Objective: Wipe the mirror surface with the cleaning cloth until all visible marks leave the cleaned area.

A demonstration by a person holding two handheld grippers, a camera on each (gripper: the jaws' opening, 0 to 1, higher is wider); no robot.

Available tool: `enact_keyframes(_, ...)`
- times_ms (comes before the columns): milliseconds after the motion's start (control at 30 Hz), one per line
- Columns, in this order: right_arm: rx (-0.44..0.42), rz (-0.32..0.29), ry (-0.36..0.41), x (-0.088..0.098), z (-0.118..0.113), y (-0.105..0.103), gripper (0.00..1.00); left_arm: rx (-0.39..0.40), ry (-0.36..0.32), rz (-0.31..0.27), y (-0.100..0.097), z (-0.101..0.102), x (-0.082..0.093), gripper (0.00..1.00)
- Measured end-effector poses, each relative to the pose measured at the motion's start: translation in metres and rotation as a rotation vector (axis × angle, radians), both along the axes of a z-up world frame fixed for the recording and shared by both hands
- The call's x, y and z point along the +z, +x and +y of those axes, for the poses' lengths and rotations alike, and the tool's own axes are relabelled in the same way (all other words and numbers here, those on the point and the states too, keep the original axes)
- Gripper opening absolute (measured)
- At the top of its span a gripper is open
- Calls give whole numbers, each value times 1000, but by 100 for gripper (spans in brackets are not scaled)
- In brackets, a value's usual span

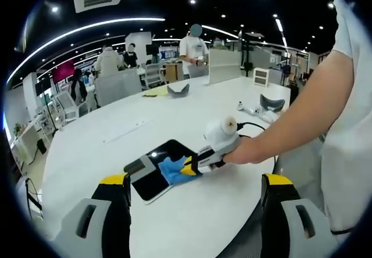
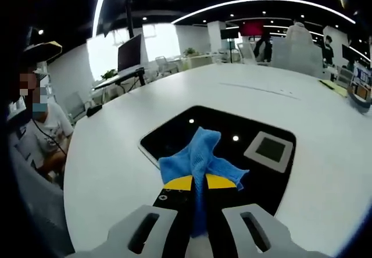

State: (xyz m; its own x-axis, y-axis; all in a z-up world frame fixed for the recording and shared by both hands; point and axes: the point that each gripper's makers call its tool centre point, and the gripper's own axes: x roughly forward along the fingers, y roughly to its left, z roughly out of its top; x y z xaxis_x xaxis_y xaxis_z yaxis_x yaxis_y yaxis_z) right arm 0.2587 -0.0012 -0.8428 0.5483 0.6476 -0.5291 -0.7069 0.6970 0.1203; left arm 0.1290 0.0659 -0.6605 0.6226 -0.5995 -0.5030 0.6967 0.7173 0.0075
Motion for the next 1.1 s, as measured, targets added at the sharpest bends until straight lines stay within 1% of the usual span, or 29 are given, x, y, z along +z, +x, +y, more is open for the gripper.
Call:
enact_keyframes(433, -71, -2, -6, 0, -41, 2, 1, -31, 11, -6, -1, -15, 1, 94)
enact_keyframes(533, -79, -2, -9, 0, -47, 3, 1, -34, 12, -5, -2, -17, 0, 94)
enact_keyframes(700, -92, -1, -9, -1, -54, 3, 1, -41, -2, 0, -4, -22, 3, 94)
enact_keyframes(800, -99, 1, -6, -1, -58, 4, 1, -46, 2, 5, -5, -23, 2, 95)
enact_keyframes(1033, -117, -5, -8, -1, -64, 4, 1, -26, 2, -2, -5, -22, 5, 95)
enact_keyframes(1100, -116, -5, -11, -1, -64, 4, 1, -24, 5, 4, -6, -22, 4, 96)
